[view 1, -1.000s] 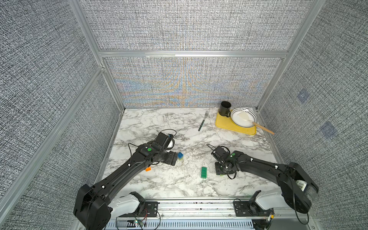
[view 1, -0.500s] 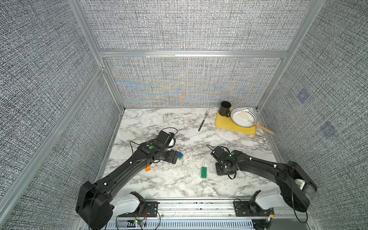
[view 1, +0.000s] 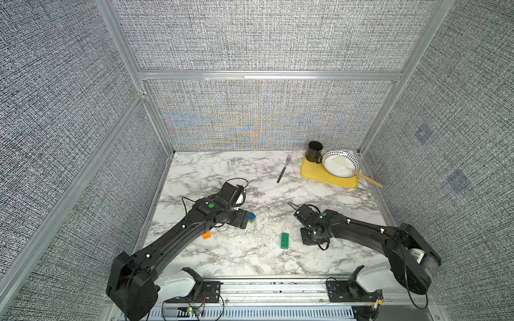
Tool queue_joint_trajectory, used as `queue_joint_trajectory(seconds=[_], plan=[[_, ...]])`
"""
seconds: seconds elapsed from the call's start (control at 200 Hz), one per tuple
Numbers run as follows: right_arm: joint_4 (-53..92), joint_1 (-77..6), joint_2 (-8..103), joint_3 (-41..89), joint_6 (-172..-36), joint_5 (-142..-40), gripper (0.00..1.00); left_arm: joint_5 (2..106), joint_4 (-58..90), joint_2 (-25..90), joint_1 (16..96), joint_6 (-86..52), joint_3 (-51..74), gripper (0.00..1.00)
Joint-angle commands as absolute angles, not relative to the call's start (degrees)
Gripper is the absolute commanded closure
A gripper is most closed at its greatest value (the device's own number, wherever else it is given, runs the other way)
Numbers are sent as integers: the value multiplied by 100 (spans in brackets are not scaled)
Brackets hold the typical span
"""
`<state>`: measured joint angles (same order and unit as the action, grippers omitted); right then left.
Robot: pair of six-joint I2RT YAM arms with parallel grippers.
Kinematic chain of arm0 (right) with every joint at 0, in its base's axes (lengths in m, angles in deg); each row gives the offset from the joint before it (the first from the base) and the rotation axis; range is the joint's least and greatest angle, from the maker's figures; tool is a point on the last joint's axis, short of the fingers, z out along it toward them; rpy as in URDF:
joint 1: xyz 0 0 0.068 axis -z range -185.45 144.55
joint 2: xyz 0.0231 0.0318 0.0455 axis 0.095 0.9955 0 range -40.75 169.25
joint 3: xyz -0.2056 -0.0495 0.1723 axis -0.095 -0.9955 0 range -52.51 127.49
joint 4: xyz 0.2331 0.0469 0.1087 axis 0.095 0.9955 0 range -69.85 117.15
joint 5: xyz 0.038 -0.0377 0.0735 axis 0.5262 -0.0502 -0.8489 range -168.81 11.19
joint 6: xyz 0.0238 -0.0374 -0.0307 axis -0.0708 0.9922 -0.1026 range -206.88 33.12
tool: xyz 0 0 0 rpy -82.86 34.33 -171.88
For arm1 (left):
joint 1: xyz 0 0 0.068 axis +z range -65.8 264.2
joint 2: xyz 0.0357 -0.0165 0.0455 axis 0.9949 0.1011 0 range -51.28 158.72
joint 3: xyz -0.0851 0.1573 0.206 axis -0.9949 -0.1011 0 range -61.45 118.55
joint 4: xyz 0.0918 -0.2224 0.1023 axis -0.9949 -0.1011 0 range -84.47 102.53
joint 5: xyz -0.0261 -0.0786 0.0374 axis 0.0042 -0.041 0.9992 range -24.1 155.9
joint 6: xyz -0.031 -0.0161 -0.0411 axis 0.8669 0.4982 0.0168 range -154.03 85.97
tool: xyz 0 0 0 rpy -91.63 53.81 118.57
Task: Assemble an ice cream with lego
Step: Pick up the lego brick from the center of the board, then assemble the lego brick with the lego brick.
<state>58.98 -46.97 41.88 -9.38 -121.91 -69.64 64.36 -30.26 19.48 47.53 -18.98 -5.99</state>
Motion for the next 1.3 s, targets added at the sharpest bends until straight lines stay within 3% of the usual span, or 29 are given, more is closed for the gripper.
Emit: queue_joint_trajectory(seconds=[0.0, 0.18, 0.455, 0.796, 1.296], plan=[[5897, -4698, 4103, -913, -12169, -7080, 82, 6451, -2975, 1949, 4755, -1895, -588, 13], [5772, -4930, 4041, -431, -12171, -7262, 93, 6586, -2975, 1870, 4755, -1865, -575, 13], [6120, -5857, 5349, 1722, -11848, -7125, 95, 7901, -3116, 1357, 4943, -1413, -597, 13], [6775, -6171, 7200, 4233, -11094, -7105, 97, 8395, -2817, 276, 5821, -1067, -882, 6], [7182, -6167, 8217, 5340, -10310, -7073, 98, 8375, -2739, 103, 6238, -902, -933, 2]])
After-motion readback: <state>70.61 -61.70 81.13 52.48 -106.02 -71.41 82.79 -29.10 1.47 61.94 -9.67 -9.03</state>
